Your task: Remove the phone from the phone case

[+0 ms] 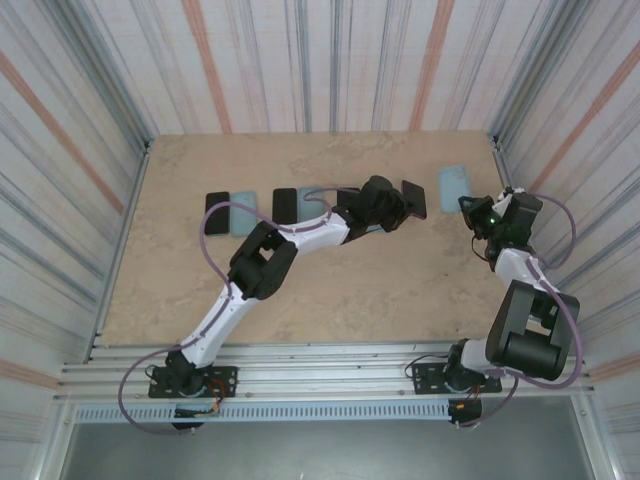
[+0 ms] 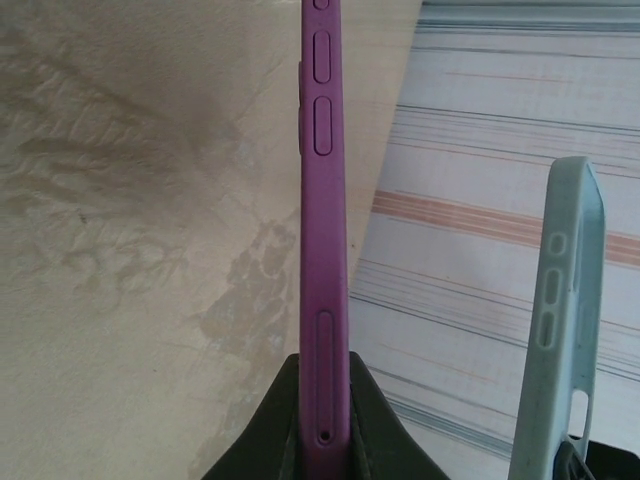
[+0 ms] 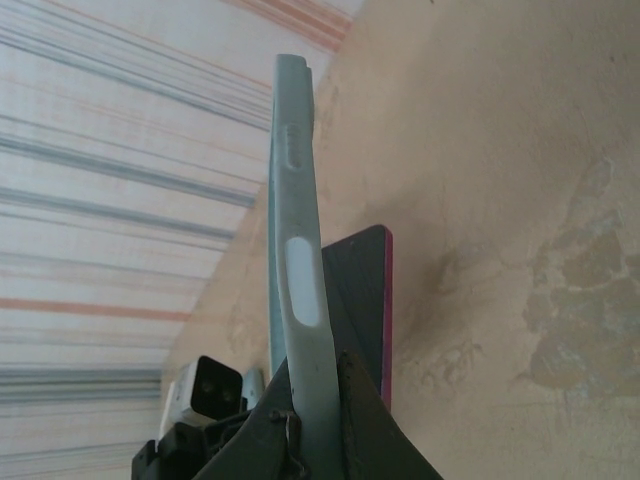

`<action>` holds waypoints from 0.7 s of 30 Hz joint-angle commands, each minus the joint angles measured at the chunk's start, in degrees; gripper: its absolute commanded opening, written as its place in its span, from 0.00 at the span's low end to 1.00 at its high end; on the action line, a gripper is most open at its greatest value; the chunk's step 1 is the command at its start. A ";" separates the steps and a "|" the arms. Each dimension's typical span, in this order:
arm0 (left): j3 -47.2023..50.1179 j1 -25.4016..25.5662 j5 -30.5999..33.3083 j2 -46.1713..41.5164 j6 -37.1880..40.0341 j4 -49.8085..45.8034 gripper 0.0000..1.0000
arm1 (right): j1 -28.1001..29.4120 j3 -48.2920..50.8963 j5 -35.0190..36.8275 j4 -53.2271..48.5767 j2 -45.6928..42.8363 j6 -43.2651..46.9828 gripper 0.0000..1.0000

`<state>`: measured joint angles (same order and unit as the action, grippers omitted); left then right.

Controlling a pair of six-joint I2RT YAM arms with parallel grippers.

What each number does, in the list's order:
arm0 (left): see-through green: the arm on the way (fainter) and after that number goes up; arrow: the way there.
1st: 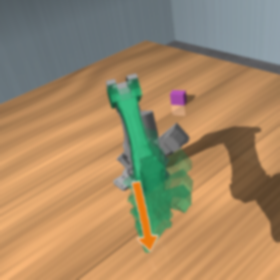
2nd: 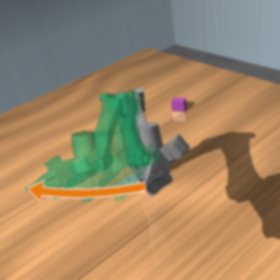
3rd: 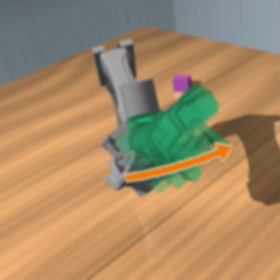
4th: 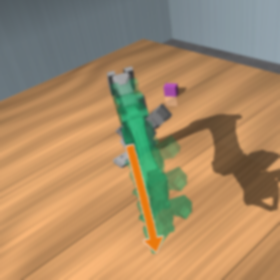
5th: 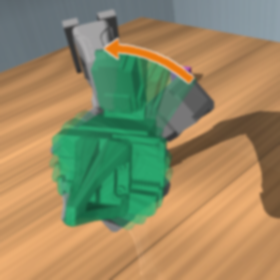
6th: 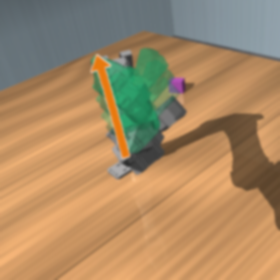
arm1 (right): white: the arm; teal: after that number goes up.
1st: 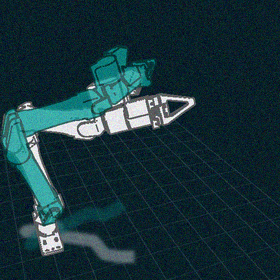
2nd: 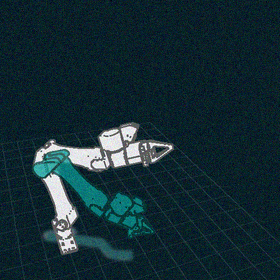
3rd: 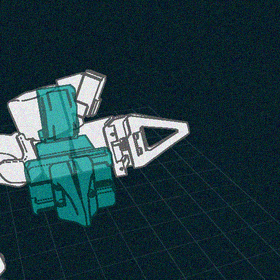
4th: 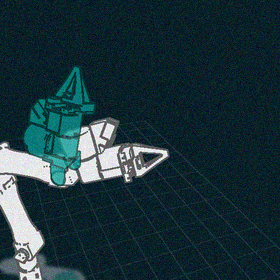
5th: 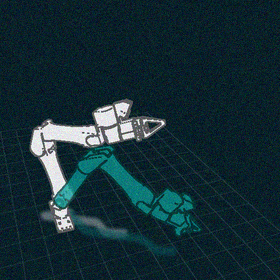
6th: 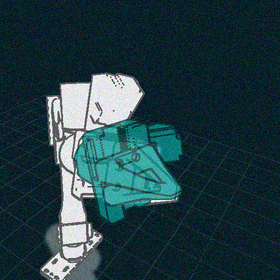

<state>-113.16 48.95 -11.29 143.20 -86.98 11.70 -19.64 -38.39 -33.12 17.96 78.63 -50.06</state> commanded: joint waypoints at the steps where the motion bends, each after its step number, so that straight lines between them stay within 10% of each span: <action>1: -3.50 0.53 1.62 1.22 -1.04 0.85 0.07 | -0.14 0.60 -1.60 1.48 1.78 1.40 0.00; 21: -12.45 0.86 2.91 8.73 -2.84 -6.14 0.15 | 0.47 -0.74 -0.45 3.38 9.56 1.38 0.00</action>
<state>-123.09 49.25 -9.76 150.71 -89.01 7.18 -19.51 -38.02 -33.26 20.58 87.33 -50.06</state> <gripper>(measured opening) 0.140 0.113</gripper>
